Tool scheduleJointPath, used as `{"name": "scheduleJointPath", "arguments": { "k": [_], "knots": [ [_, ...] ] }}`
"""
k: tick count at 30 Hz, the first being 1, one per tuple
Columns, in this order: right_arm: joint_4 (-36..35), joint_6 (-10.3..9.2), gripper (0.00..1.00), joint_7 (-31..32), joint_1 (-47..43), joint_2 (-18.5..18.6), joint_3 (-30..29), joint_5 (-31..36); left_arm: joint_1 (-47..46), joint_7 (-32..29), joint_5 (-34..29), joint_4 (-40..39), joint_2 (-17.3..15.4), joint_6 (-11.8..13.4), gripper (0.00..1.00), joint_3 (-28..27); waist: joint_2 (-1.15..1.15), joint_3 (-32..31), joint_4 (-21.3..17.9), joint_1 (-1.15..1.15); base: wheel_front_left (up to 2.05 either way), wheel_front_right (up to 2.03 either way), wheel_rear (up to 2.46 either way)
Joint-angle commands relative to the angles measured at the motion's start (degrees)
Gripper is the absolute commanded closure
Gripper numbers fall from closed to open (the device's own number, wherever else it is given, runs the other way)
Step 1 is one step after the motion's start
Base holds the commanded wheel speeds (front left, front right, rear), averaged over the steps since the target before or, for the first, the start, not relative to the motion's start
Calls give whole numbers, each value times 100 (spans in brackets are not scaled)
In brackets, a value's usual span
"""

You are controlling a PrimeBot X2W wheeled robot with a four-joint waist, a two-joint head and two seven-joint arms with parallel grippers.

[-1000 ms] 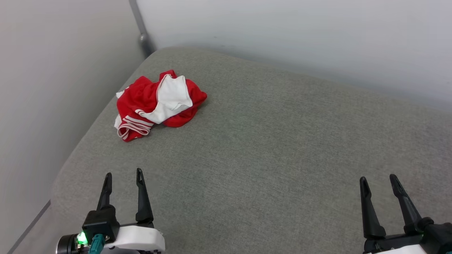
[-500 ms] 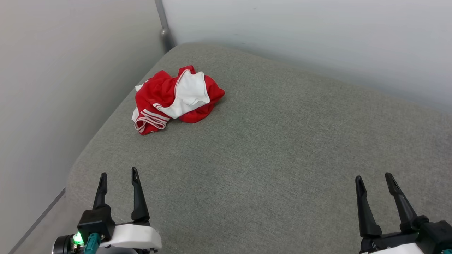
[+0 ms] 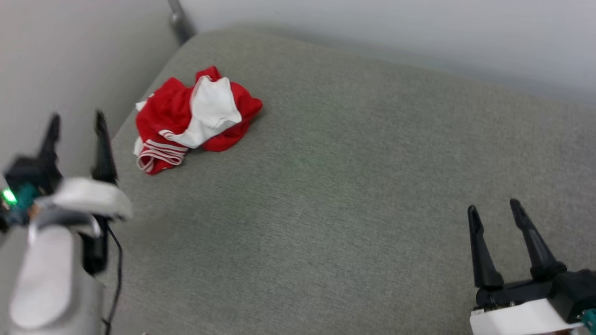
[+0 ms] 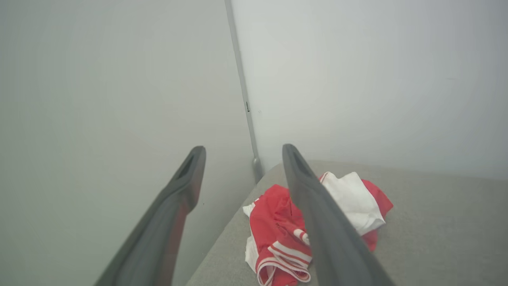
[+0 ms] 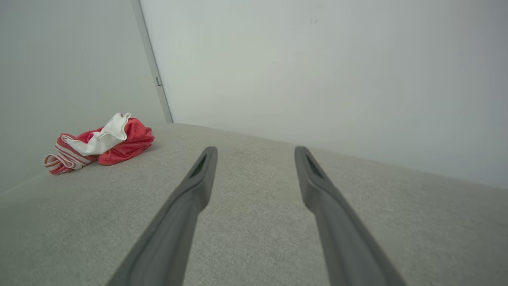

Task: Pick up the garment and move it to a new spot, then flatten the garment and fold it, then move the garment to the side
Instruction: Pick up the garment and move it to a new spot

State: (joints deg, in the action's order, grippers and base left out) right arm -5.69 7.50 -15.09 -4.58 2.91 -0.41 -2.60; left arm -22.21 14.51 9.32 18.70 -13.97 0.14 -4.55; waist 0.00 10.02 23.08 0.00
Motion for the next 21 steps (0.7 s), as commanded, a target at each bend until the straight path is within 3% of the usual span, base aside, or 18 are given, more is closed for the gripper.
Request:
{"name": "scheduleJointPath", "arguments": {
  "k": [1, 9, 15, 21],
  "knots": [
    [-62, -3, 0, -12, 152, -5, -33, 62, -442, -175, 29, 185, -176, -106, 0, -25, 0, 343, -278, 0, 0, 0, 0],
    [-189, -3, 0, -12, 502, -5, -79, 225, -2255, -1706, 325, 785, -1107, -656, 0, 199, 0, 1021, -693, 0, 0, 0, 0],
    [-367, -3, 0, -12, 739, -5, -29, 331, -3141, -3505, 1033, 973, -1753, -742, 0, 546, 0, 1482, -1011, 0, 0, 0, 0],
    [-632, -3, 0, -12, 945, -5, -37, 420, -3545, -5180, 2216, 777, -2411, -746, 0, 1057, 0, 1955, -1236, 0, 0, 0, 0]
  ]
}}
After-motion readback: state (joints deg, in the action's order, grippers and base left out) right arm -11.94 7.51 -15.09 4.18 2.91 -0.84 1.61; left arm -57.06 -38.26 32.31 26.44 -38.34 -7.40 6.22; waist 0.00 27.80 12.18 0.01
